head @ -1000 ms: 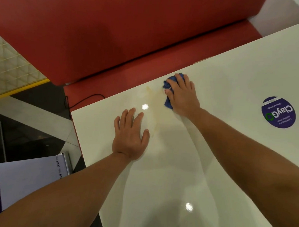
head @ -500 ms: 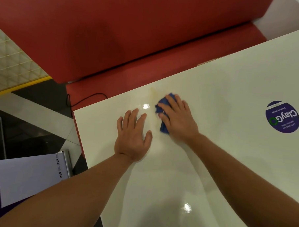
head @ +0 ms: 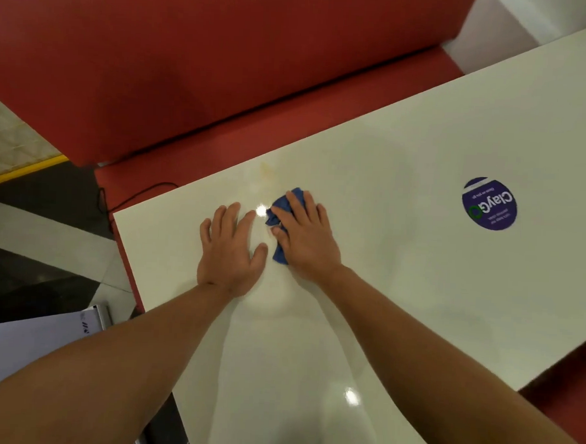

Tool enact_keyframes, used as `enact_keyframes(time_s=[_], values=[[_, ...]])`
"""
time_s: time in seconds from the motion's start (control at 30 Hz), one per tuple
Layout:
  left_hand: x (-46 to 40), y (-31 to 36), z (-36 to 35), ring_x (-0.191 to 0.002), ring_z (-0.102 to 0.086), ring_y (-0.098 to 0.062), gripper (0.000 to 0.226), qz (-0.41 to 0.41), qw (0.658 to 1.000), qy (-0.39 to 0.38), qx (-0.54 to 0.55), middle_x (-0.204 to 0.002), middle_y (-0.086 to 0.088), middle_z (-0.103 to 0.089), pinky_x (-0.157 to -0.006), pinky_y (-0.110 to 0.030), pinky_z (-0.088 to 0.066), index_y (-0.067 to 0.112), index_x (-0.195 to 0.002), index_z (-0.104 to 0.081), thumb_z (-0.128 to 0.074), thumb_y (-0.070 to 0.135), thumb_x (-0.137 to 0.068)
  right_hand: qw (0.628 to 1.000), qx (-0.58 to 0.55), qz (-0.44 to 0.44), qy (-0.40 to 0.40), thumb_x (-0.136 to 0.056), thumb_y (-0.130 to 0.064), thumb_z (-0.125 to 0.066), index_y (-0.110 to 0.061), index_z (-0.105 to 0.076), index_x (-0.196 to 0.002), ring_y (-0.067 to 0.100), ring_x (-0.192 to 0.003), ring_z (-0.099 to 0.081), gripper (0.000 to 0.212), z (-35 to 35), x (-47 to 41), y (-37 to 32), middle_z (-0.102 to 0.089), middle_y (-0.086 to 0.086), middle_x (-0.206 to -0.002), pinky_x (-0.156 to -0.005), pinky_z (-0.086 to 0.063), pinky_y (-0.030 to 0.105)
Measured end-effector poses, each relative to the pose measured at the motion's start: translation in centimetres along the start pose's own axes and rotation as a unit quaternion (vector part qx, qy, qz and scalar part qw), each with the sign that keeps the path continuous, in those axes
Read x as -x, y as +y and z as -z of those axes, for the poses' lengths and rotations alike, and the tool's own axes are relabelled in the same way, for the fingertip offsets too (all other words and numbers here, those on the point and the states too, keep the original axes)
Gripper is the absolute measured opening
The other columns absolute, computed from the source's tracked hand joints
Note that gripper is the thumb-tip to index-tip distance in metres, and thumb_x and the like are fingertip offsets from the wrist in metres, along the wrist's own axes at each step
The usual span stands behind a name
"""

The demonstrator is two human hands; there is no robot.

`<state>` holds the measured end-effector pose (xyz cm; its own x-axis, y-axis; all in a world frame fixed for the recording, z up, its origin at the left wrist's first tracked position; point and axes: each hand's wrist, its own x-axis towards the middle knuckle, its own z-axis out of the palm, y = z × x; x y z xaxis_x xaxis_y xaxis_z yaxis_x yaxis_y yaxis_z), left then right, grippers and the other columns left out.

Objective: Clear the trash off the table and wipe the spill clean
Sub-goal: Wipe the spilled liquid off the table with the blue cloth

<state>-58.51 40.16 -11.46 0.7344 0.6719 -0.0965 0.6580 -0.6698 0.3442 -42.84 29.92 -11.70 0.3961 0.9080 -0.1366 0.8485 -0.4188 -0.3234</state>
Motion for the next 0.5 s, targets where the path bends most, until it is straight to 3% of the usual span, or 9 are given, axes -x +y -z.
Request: enact_keyframes(time_s=[0.17,0.3,0.4,0.5], values=[[0.6,-1.4,1.7,-0.154,-0.012,-0.03,0.075,-0.03,0.995,-0.059,0.071,-0.166,-0.008,-0.023,-0.125,-0.05,-0.01,0.021,-0.153,-0.037,-0.05,0.055,-0.088,0.999,0.026,0.027,0.012,-0.106,-0.04,-0.039,-0.022,-0.045,-0.149,0.039,-0.154,-0.016,0.047,-1.1,7.4,-0.1,-0.029,0.011,-0.165,-0.12,-0.02,0.051],[1.5,-6.1,3.3,-0.155,-0.006,-0.031,0.068,-0.023,0.999,-0.044,-0.008,-0.167,-0.007,-0.017,-0.124,-0.057,-0.008,0.024,-0.155,-0.03,-0.037,0.055,-0.095,1.0,0.014,-0.015,0.015,-0.107,-0.042,-0.035,-0.027,-0.043,-0.15,0.034,-0.156,-0.012,0.046,-2.6,13.7,-1.4,-0.026,0.007,-0.167,-0.125,-0.008,0.045],[2.2,-7.0,2.8,-0.157,0.0,-0.027,0.067,-0.024,0.999,-0.027,-0.029,-0.17,-0.005,-0.01,-0.125,-0.057,-0.003,0.024,-0.159,-0.024,-0.032,0.052,-0.099,1.0,0.024,-0.005,0.002,-0.108,-0.044,-0.031,-0.029,-0.043,-0.15,0.032,-0.157,-0.009,0.046,-2.2,13.1,-1.1,-0.024,0.005,-0.168,-0.126,-0.005,0.044],[1.9,-7.0,2.4,-0.157,-0.001,-0.026,0.066,-0.025,0.999,-0.02,-0.029,-0.169,-0.004,-0.011,-0.125,-0.056,-0.003,0.024,-0.158,-0.026,-0.033,0.051,-0.098,0.999,0.033,0.007,0.009,-0.108,-0.04,-0.033,-0.027,-0.042,-0.151,0.033,-0.157,-0.011,0.045,-1.7,9.0,-0.6,-0.024,0.006,-0.167,-0.125,-0.011,0.048]])
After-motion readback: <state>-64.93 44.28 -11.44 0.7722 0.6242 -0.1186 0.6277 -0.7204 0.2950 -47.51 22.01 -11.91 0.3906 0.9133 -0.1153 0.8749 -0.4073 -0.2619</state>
